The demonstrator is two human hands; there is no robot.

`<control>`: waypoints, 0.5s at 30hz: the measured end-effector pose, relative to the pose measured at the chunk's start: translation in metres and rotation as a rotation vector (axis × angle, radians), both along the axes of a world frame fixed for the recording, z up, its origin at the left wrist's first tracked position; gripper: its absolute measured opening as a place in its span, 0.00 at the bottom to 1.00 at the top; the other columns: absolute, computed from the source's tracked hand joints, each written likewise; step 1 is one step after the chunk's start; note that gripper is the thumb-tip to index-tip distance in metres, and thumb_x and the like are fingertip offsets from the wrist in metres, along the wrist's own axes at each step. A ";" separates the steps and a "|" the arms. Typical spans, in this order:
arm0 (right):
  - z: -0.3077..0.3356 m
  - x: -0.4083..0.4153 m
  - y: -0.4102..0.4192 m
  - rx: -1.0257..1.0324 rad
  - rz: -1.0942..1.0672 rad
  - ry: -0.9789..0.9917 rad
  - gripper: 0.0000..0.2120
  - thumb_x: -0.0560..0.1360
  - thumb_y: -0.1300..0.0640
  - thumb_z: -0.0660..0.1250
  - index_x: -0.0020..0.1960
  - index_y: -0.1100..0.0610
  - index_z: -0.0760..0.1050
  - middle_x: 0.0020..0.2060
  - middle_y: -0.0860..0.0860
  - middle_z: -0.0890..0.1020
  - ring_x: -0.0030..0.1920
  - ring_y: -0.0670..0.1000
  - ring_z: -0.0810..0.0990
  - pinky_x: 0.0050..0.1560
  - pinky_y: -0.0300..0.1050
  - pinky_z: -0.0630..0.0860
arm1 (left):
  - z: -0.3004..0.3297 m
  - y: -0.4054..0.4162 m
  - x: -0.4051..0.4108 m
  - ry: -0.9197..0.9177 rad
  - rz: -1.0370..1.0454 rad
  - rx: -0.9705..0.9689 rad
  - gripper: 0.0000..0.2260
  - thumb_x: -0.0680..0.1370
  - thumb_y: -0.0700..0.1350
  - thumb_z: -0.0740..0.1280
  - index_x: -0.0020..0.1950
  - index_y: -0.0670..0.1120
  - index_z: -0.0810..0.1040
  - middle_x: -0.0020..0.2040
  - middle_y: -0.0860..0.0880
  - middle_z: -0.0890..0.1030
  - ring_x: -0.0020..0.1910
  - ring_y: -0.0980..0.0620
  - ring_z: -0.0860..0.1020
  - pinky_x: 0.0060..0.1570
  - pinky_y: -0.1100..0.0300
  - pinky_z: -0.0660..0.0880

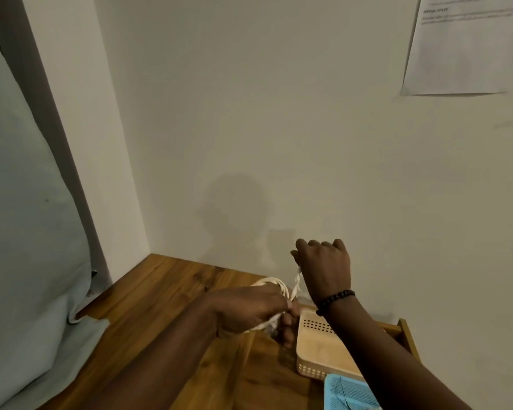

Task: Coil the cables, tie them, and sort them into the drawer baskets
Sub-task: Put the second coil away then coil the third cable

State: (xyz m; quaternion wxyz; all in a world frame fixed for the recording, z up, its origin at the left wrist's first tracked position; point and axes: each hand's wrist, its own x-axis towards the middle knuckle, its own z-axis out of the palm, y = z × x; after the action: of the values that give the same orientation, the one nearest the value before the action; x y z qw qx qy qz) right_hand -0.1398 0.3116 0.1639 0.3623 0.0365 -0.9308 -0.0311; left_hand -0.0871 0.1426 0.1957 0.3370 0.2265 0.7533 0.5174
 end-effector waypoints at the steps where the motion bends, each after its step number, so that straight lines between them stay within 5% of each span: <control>1: -0.002 -0.003 0.002 -0.072 0.019 0.118 0.15 0.68 0.53 0.78 0.32 0.54 0.73 0.21 0.49 0.75 0.22 0.53 0.74 0.34 0.42 0.63 | -0.002 -0.001 0.002 -0.119 -0.090 0.075 0.12 0.84 0.43 0.54 0.49 0.41 0.74 0.41 0.46 0.78 0.42 0.50 0.80 0.47 0.60 0.78; 6: 0.002 -0.005 -0.010 -0.641 0.096 0.261 0.17 0.76 0.42 0.66 0.36 0.53 0.75 0.24 0.49 0.76 0.27 0.53 0.74 0.30 0.40 0.63 | -0.012 0.022 0.030 -0.514 -0.301 0.377 0.18 0.83 0.57 0.53 0.38 0.47 0.65 0.29 0.55 0.67 0.26 0.60 0.66 0.31 0.66 0.66; 8: 0.009 0.010 -0.016 -1.037 0.251 0.082 0.23 0.75 0.34 0.61 0.36 0.53 0.75 0.25 0.47 0.78 0.29 0.51 0.77 0.33 0.45 0.71 | 0.003 0.032 0.039 -0.466 -0.322 0.578 0.19 0.82 0.57 0.55 0.37 0.47 0.63 0.28 0.55 0.68 0.24 0.60 0.66 0.28 0.65 0.65; 10: 0.004 0.027 -0.024 -1.424 0.502 -0.149 0.15 0.80 0.47 0.62 0.37 0.53 0.74 0.24 0.42 0.78 0.28 0.42 0.77 0.37 0.43 0.76 | 0.020 0.040 0.030 -0.265 -0.234 0.817 0.17 0.81 0.56 0.56 0.38 0.45 0.66 0.28 0.53 0.69 0.25 0.57 0.69 0.29 0.65 0.69; 11: -0.001 0.035 -0.031 -1.389 0.573 -0.364 0.10 0.80 0.55 0.62 0.41 0.54 0.75 0.26 0.41 0.79 0.29 0.40 0.77 0.41 0.43 0.79 | 0.027 0.041 0.019 -0.111 -0.127 0.912 0.17 0.80 0.55 0.56 0.38 0.45 0.69 0.28 0.52 0.69 0.25 0.55 0.71 0.32 0.63 0.73; 13: -0.023 0.043 -0.046 -0.923 0.574 -0.760 0.08 0.78 0.53 0.66 0.47 0.57 0.80 0.35 0.45 0.81 0.34 0.42 0.76 0.46 0.45 0.80 | 0.035 0.030 -0.015 0.231 0.140 0.992 0.16 0.80 0.52 0.56 0.38 0.45 0.72 0.29 0.49 0.69 0.27 0.52 0.73 0.37 0.56 0.78; 15: -0.037 0.049 -0.056 -0.594 0.539 -0.885 0.13 0.77 0.46 0.67 0.50 0.56 0.80 0.42 0.50 0.82 0.39 0.44 0.77 0.44 0.40 0.77 | 0.030 0.003 -0.051 0.562 0.337 0.753 0.15 0.81 0.48 0.57 0.40 0.41 0.73 0.31 0.47 0.76 0.33 0.48 0.79 0.46 0.47 0.80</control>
State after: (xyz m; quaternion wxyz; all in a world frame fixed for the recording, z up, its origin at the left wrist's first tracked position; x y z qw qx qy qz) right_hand -0.0905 0.2560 0.1269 -0.0704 0.1779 -0.9201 0.3418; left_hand -0.1380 0.1459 0.2256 -0.0725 0.3383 0.6019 0.7197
